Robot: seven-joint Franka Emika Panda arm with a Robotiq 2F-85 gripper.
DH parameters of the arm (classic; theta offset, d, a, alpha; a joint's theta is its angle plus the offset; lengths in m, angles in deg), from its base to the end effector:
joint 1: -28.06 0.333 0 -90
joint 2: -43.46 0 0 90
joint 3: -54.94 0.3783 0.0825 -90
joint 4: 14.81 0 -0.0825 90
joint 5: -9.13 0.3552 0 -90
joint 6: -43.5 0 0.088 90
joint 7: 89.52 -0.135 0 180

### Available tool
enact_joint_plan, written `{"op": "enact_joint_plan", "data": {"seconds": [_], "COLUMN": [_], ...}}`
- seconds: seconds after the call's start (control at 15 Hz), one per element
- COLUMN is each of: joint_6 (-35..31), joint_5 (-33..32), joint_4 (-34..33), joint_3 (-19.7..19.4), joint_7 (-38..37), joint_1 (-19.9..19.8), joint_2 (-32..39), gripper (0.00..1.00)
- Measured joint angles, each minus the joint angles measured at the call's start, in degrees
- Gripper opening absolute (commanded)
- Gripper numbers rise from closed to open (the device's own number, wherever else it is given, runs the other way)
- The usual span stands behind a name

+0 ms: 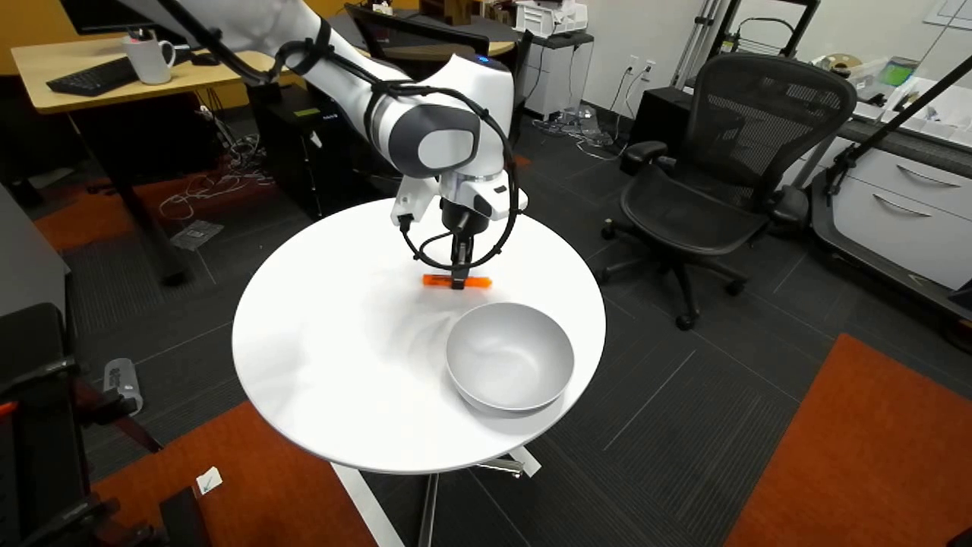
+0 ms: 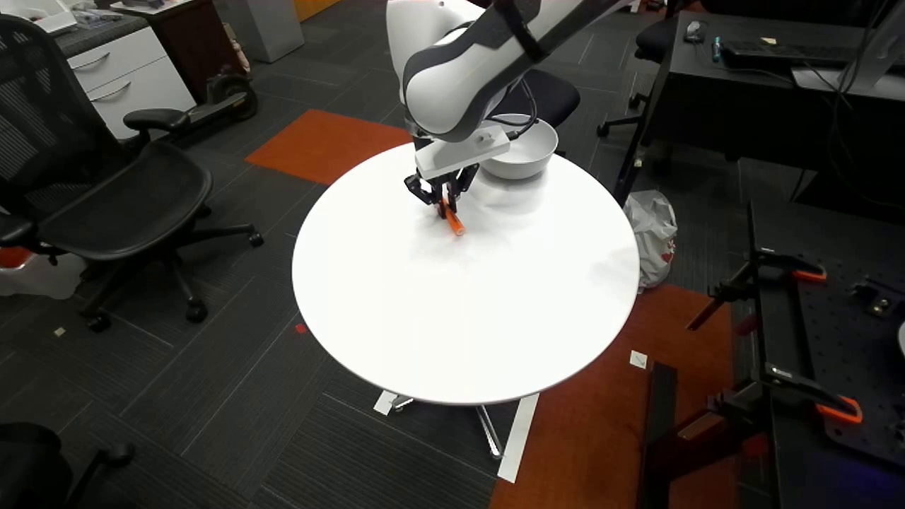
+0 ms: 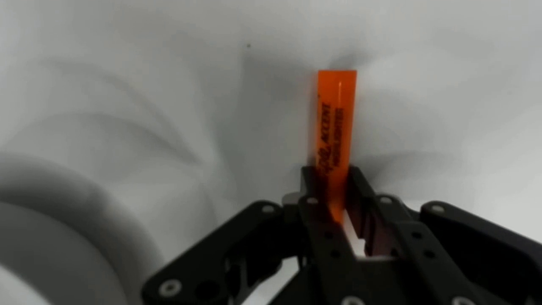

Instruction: Move the orange marker to the left

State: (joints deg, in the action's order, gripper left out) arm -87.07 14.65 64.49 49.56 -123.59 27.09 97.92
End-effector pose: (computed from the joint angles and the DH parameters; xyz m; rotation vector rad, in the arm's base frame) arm 0.7477 -0.0624 0.1619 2.9155 -1.1189 -0.0750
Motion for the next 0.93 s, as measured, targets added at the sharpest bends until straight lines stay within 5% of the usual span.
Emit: {"op": "enact_joint_plan", "data": {"seconds": [0.33,0.93], "joint_6": [0.0,-0.2], "joint_5": [2.6,2.2], "joint_4": [-0.6,-0.6], "joint_3": [1.4,1.7], "joint_7": [-0.1,-4.7], "joint_1": [1.5,10.6], "joint_2": [-0.2,0.6], "gripper": [0.05,0.05]}}
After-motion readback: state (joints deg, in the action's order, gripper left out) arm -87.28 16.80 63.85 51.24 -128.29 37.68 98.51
